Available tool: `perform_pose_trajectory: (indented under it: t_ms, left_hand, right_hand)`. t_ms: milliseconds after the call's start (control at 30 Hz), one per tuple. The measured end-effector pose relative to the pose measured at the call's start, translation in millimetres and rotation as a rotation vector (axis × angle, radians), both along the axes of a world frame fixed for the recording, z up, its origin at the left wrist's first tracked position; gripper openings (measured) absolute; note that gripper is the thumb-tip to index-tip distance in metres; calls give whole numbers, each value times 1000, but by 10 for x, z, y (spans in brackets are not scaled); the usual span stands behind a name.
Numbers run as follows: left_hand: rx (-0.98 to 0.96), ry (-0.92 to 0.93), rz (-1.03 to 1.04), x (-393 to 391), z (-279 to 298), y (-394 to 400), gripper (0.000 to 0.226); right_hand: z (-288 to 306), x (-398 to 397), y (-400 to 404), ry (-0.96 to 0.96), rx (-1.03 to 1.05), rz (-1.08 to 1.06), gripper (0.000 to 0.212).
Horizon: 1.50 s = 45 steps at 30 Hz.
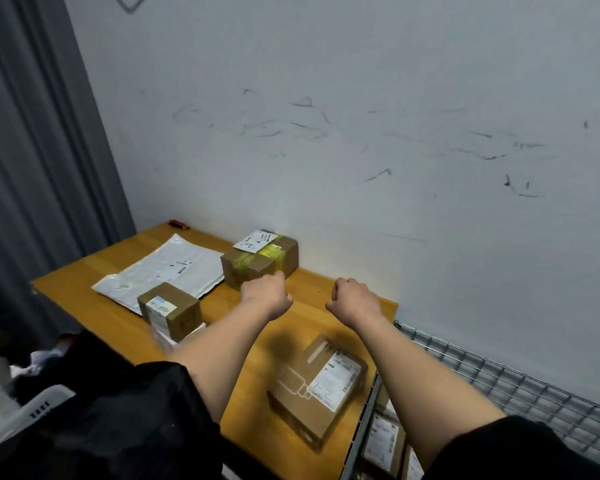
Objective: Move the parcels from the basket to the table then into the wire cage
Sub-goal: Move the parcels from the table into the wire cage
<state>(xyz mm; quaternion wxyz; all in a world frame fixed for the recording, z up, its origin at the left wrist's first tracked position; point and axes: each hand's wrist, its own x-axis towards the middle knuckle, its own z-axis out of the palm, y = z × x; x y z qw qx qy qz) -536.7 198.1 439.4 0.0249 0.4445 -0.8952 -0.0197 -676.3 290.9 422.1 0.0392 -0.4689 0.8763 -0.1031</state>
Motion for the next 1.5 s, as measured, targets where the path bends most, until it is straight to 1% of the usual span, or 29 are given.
perform_pose_trajectory:
  t_ms: [200,433,533,733,867,967,1100,1233,1367,1433,1500]
  left_hand:
    - [27,7,59,25,-22,-404,33]
    - [64,14,66,148,-176,-985,37]
    - [91,-4,27,185,-255,-1255,36]
    - [118,-80,-140,240,-434,-1717,38]
    - [193,-129,-237,221,-654,-1819,41]
    - [263,-158,-292,123,-878,-1733,49]
    - [347,-148,-360,-15,-1177,-1392,59]
    - [465,-177,-365,-148,-1467,-1004,67]
    - [641,-151,-335,-247,-1729,-683,76]
    - [758,-132,-292,-287,-1866,-558,79]
    - [855,-119,-227,-307,-1964,-476,82]
  right_hand:
    - [15,-68,-472,19,-1,26,38]
    - [-131,128,-1039,10,33,32,36]
    - [-225,226,-1263,2,58,-19,37]
    - [-478,429,-1588,-120,85,-212,40]
    - [-735,517,-1463,-185,120,-343,44]
    - [-958,553,-1150,-219,141,-473,49]
    - [-1238,635,-669,-325,143,-707,62]
    - [-1477,695,-332,-435,143,-878,80]
    - [-1691,661,-83,-618,86,-1011,84]
    - [-1793,634,14,-745,16,-1076,88]
    - [-1877,621,51,-876,-80,-1097,87]
